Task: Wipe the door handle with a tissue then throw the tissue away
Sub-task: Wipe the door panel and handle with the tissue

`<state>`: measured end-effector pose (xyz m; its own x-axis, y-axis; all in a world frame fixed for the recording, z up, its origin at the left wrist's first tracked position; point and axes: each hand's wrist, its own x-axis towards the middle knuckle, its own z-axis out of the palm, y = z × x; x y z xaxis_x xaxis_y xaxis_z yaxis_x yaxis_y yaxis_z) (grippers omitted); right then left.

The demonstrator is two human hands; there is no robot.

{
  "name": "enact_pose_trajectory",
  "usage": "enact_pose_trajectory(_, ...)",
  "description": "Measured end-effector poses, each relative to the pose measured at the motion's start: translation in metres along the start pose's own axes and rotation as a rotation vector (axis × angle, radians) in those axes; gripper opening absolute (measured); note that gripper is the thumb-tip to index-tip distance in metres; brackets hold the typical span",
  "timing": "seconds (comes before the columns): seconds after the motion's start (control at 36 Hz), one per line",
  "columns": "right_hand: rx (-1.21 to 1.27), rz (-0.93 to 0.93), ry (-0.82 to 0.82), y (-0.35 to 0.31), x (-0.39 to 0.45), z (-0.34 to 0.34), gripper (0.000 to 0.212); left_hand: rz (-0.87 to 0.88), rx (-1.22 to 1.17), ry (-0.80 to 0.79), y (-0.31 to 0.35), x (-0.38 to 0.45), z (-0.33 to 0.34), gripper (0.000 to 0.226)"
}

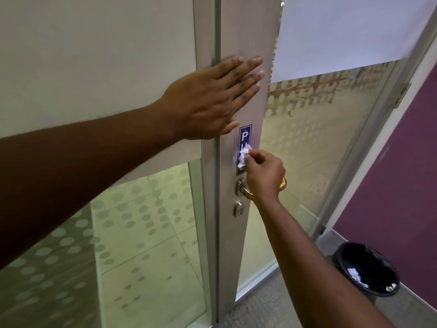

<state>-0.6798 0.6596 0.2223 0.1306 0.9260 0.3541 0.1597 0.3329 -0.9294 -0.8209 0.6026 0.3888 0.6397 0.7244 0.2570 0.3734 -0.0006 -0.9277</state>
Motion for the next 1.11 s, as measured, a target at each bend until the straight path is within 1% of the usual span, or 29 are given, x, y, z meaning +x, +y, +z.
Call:
enact_pose_trajectory(0.06,0.019,-0.041,-0.009,-0.004,0.009,-0.004,0.015,0.000,-0.005,0.005,0.000,0.000,0.000,0.080)
enact_pose_trajectory(0.14,0.070,-0.092,0.074,-0.013,0.024,-0.005,0.018,-0.008,-0.020,0.008,-0.001,-0.001,0.001,0.079)
enact_pose_trajectory(0.19,-0.003,-0.187,0.118,-0.019,0.028,0.000,0.018,-0.012,-0.028,0.007,-0.001,-0.001,0.001,0.079)
enact_pose_trajectory(0.28,-0.155,-0.395,0.165,-0.018,0.016,0.006,0.016,-0.012,-0.027,0.020,-0.001,0.000,0.002,0.079)
enact_pose_trajectory(0.33,-0.206,-0.512,0.123,-0.007,0.003,0.008,0.014,-0.013,-0.014,0.029,0.000,0.000,0.003,0.079)
enact_pose_trajectory(0.42,-0.288,-0.600,-0.013,0.012,-0.013,0.003,0.030,-0.017,-0.018,0.022,-0.001,0.000,0.002,0.080)
enact_pose_trajectory(0.44,-0.312,-0.601,-0.047,0.018,-0.015,0.000,0.029,-0.020,-0.024,0.024,-0.001,0.000,0.001,0.080)
enact_pose_trajectory(0.5,-0.295,-0.564,-0.070,0.024,-0.013,-0.006,0.020,-0.025,-0.025,0.026,0.000,0.000,0.002,0.081)
enact_pose_trajectory(0.56,-0.256,-0.527,-0.022,0.024,-0.005,-0.011,0.020,-0.028,-0.032,0.012,0.000,-0.001,0.001,0.081)
enact_pose_trajectory(0.64,-0.176,-0.528,0.104,0.008,0.012,-0.013,0.018,-0.031,-0.045,-0.003,0.000,-0.002,0.001,0.081)
enact_pose_trajectory(0.67,-0.155,-0.549,0.130,0.003,0.018,-0.013,0.018,-0.032,-0.048,-0.004,0.000,-0.002,0.001,0.081)
enact_pose_trajectory(0.72,-0.156,-0.619,0.130,-0.007,0.028,-0.011,0.019,-0.032,-0.050,0.001,0.000,-0.001,0.001,0.081)
enact_pose_trajectory(0.81,-0.257,-0.739,0.094,-0.010,0.035,-0.009,0.021,-0.030,-0.055,-0.001,0.000,-0.001,0.002,0.081)
enact_pose_trajectory(0.86,-0.296,-0.765,0.115,-0.004,0.037,-0.008,0.021,-0.031,-0.055,-0.002,0.000,0.000,0.003,0.081)
enact_pose_trajectory(0.92,-0.294,-0.721,0.155,0.007,0.036,-0.006,0.019,-0.031,-0.054,0.003,0.000,0.000,0.003,0.081)
enact_pose_trajectory(0.97,-0.288,-0.638,0.161,0.019,0.031,-0.005,0.017,-0.029,-0.052,0.010,-0.001,0.000,0.002,0.082)
enact_pose_trajectory(1.03,-0.288,-0.563,0.112,0.030,0.024,-0.006,0.016,-0.026,-0.041,0.008,0.000,0.000,0.002,0.082)
enact_pose_trajectory(1.11,-0.323,-0.449,-0.014,0.031,0.021,-0.018,0.017,-0.024,-0.037,-0.005,-0.001,-0.001,0.002,0.082)
